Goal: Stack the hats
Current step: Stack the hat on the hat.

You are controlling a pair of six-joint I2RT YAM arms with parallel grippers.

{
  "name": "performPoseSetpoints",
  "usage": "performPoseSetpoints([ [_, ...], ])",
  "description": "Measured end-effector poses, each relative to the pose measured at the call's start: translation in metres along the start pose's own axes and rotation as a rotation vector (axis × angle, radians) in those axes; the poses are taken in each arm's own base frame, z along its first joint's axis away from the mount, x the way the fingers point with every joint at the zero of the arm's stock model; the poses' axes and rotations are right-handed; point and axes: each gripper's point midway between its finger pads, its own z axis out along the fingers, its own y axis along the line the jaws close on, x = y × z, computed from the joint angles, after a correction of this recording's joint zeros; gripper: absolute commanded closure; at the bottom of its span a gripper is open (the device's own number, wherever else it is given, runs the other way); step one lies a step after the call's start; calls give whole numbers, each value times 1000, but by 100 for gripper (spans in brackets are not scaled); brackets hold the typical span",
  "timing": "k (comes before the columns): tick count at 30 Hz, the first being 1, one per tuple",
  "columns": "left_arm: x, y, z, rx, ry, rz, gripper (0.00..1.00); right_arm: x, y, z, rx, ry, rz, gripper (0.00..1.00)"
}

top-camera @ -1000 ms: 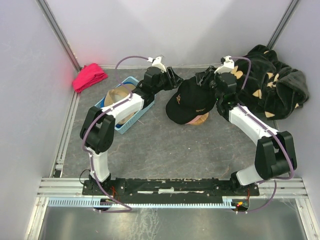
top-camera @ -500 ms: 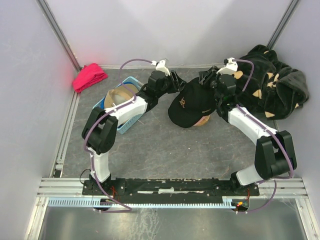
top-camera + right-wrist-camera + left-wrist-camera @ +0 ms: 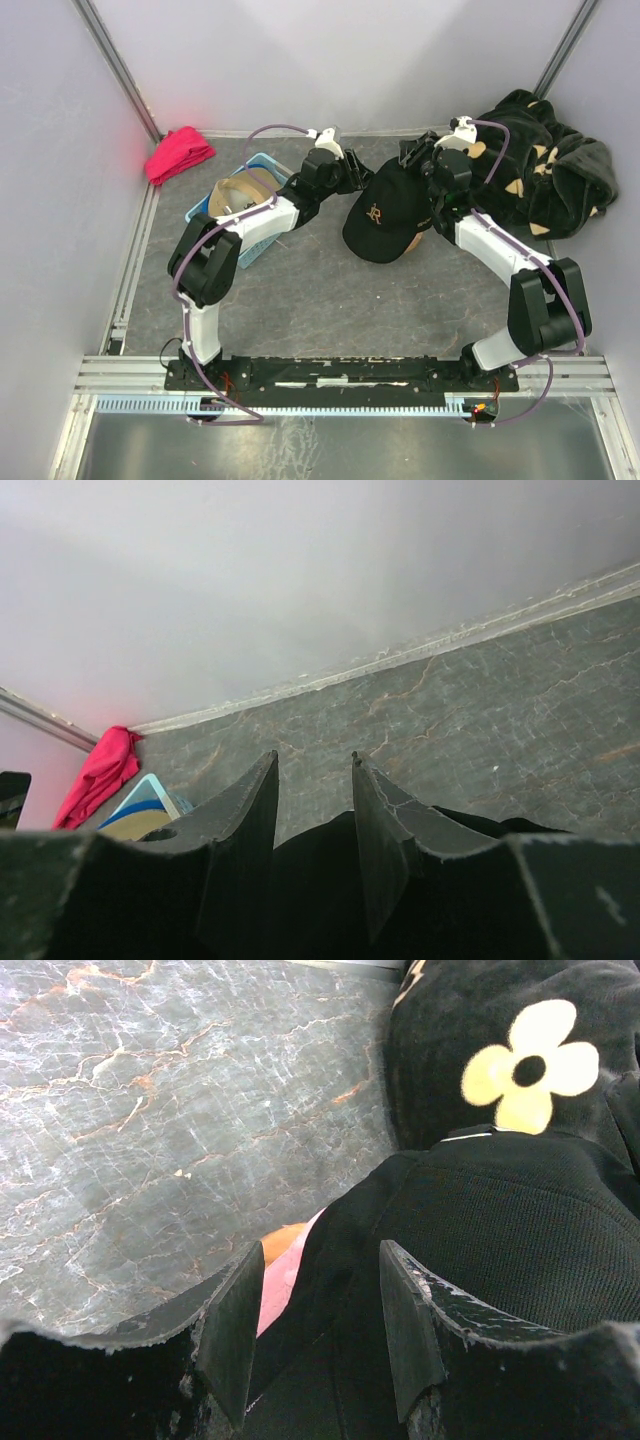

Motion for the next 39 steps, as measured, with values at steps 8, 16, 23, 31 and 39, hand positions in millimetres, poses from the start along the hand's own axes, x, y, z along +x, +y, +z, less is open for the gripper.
performPoseSetpoints([
  [8, -1, 8, 1, -52, -20, 3, 43, -2, 0, -6, 5, 12, -13, 50],
  [16, -2, 23, -4, -138, -25, 18, 42, -4, -4, -12, 39, 58, -78, 44],
  [23, -8, 26, -14, -179, -25, 46, 41, -17, -17, -23, 119, 76, -172, 40],
  [31, -31, 20, -26, -181, -70, 70, 41, -65, -16, -58, 172, -14, -223, 39],
  [39, -44, 12, -36, -169, -90, 94, 41, -94, -38, -114, 277, -99, -215, 73],
])
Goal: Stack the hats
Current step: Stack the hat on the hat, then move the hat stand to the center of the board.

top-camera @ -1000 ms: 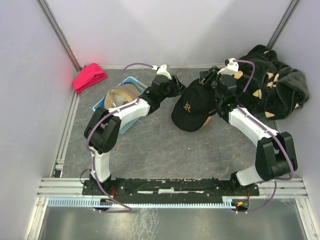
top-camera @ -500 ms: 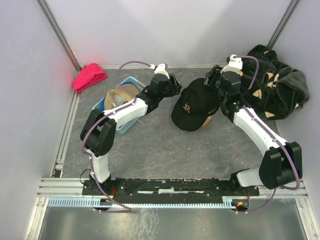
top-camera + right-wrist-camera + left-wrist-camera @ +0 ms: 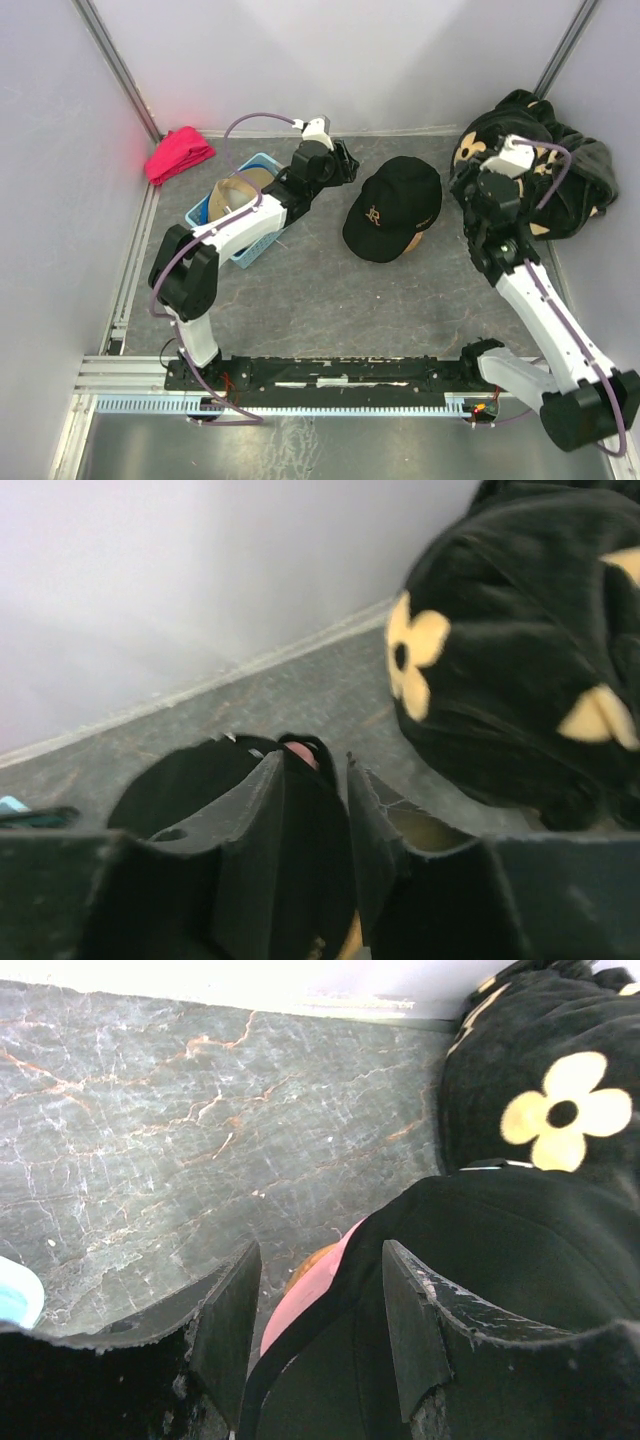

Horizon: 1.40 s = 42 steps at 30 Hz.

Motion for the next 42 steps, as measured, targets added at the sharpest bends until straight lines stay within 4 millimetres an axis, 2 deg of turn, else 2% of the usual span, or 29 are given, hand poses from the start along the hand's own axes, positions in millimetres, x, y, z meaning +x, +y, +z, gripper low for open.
performPoseSetpoints([
  [1, -3, -2, -2, 5, -5, 3, 41, 3, -7, -7, 16, 1, 3, 84],
  [3, -10, -6, -6, 18, -17, 12, 41, 16, -24, -21, 49, 14, 18, 97],
  [6, -18, -9, -12, 28, -33, 27, 41, 48, -44, -36, 91, 61, 42, 99],
  [10, -27, -11, -18, 34, -49, 58, 41, 111, -68, -53, 140, 174, 96, 99],
  [15, -30, -9, -23, 24, -56, 88, 41, 181, -85, -66, 186, 301, 195, 99],
  [21, -31, -6, -23, 8, -60, 103, 41, 234, -97, -71, 245, 385, 279, 99],
  [28, -34, -1, -22, -18, -73, 109, 41, 278, -94, -60, 279, 466, 344, 99],
  [33, -34, 5, -22, -46, -84, 115, 41, 299, -86, -53, 264, 507, 388, 99],
  [42, -30, 16, -21, -87, -87, 123, 41, 309, -65, -36, 193, 502, 474, 99],
])
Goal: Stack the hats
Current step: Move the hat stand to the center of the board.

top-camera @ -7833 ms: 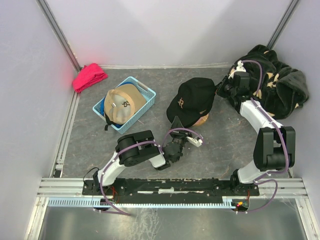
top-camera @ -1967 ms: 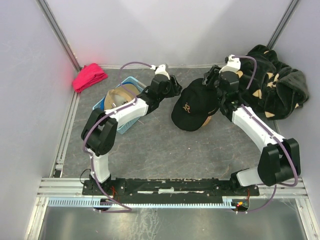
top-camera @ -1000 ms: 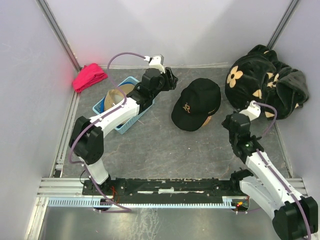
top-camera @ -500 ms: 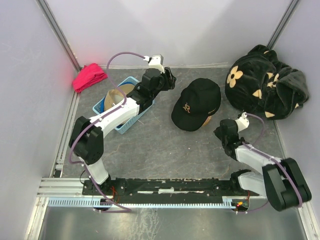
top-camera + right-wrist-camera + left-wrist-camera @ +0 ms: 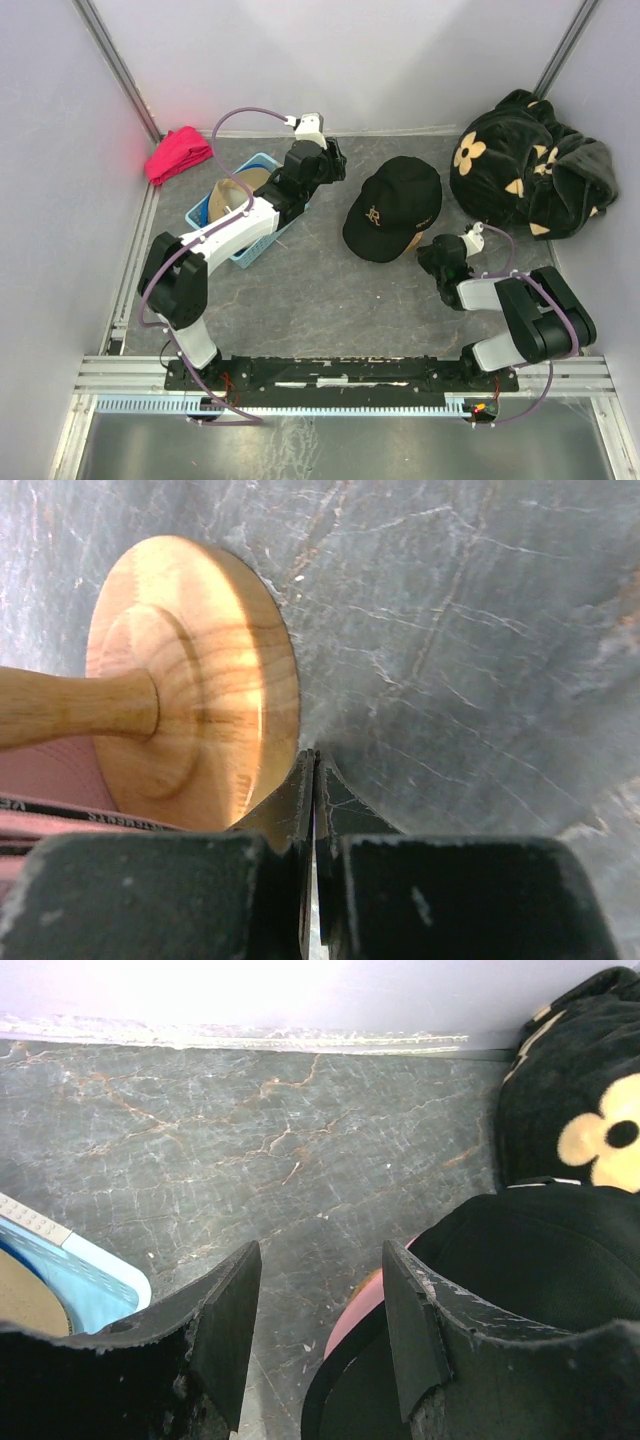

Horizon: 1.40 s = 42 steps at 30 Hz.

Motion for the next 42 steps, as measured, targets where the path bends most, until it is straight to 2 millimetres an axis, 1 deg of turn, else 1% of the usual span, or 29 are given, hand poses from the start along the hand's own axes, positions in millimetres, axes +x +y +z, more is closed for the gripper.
performPoseSetpoints([
  [7, 7, 10, 0, -41, 5, 7, 42, 6, 17, 12, -51, 1, 21, 99],
  [11, 8, 19, -1, -80, -3, 20, 41, 13, 30, 19, -78, 8, 15, 99],
  [16, 0, 31, -10, -138, -32, 34, 41, 28, 48, 23, -118, 33, -2, 99],
  [22, -14, 42, -21, -197, -80, 28, 41, 51, 70, 22, -168, 77, -29, 99],
  [25, -16, 43, -22, -204, -84, 30, 41, 62, 79, 21, -189, 96, -43, 99],
  [28, -16, 43, -22, -204, -83, 34, 41, 67, 85, 22, -205, 98, -45, 99],
  [42, -17, 48, -22, -228, -91, 47, 41, 78, 122, 50, -281, 93, -22, 99],
])
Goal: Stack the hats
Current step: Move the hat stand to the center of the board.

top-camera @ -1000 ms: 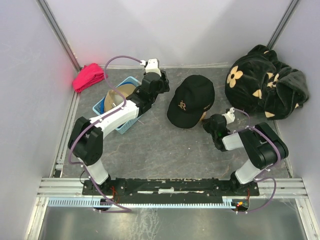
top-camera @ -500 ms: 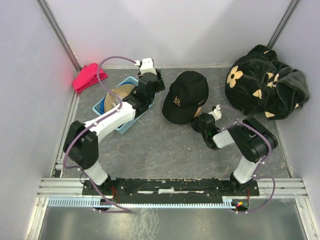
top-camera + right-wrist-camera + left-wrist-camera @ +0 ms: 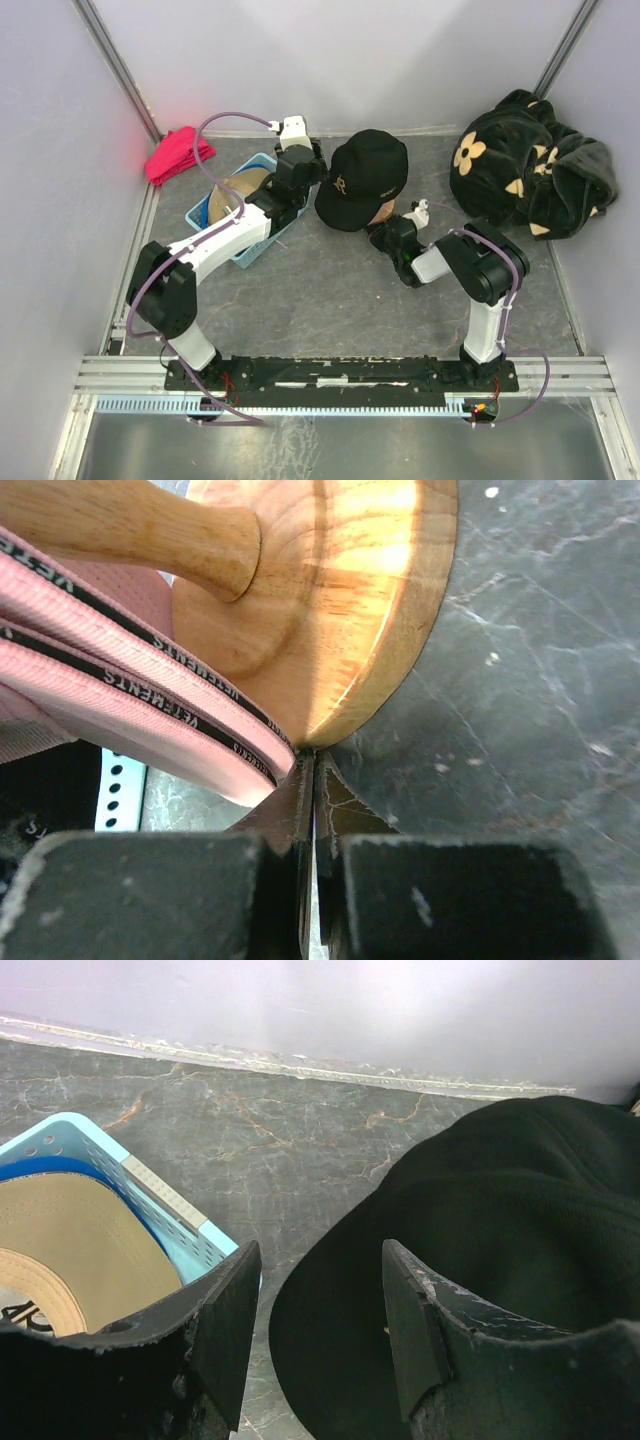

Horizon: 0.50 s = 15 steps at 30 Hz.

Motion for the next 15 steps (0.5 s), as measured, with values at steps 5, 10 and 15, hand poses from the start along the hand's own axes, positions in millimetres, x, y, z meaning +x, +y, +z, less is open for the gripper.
performPoseSetpoints([
  [5, 0, 1, 0, -8, -2, 2, 41, 4, 13, 15, -19, 1, -4, 99],
  [10, 1, 7, 0, -36, -2, 10, 40, 13, 27, 28, -34, 14, -16, 99],
  [15, 2, 21, -1, -106, -6, 28, 38, 24, 39, 34, -48, 33, -40, 98],
])
